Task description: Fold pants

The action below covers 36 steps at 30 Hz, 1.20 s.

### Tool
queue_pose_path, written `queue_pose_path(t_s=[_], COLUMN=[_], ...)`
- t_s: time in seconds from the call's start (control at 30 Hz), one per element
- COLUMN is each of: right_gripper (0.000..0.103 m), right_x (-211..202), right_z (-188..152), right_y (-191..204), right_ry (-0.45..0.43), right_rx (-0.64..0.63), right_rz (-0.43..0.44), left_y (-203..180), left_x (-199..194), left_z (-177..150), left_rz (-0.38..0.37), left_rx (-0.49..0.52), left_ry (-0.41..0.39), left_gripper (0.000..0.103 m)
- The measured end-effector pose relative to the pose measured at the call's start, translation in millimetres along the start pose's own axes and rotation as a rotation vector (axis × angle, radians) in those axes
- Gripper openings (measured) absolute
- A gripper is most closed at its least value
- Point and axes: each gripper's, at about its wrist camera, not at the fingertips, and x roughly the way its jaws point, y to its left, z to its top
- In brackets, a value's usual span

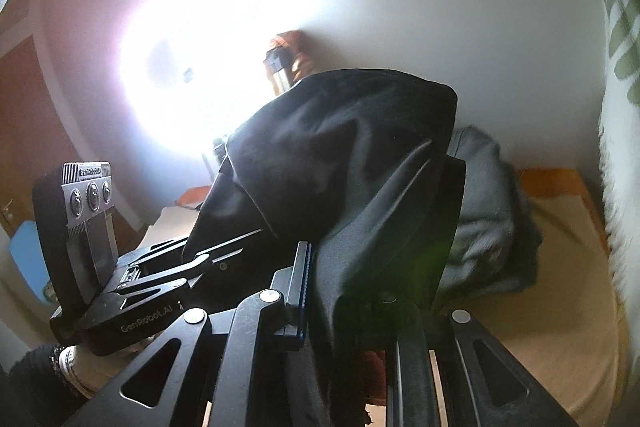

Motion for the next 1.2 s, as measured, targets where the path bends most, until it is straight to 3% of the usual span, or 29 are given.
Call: queue_pose_path(t_s=[0.43,0.73,0.83,0.93,1.0,1.07,1.13,1.2], right_gripper=[0.014,0.015,0.02,0.029,0.04,0.045,0.053,0.054], right_x=[58,108,118,128,126,118,110,98], right_z=[74,87,84,81,80,80,83,86], right_y=[-73,-116,-128,-127,-125,-122,-122,-119], right_ry=[0.04,0.088,0.095,0.108,0.105,0.087,0.067,0.038], right_rx=[-0.008,-0.022,-0.019,-0.052,-0.066,-0.085,-0.069,-0.055], right_rz=[-0.06,-0.108,-0.147,-0.237,-0.292,-0.348,-0.366,-0.369], left_y=[24,42,40,37,37,42,47,50], left_x=[91,139,142,143,140,134,122,111], left_z=[43,40,39,40,42,44,47,48], left_rz=[0.002,0.051,0.08,0.125,0.151,0.182,0.2,0.194], left_rx=[-0.058,-0.08,-0.07,-0.062,-0.064,-0.075,-0.082,-0.086], left_ry=[0.038,0.094,0.095,0.112,0.116,0.112,0.095,0.086], left_gripper=[0.014,0.016,0.019,0.027,0.046,0.054,0.055,0.058])
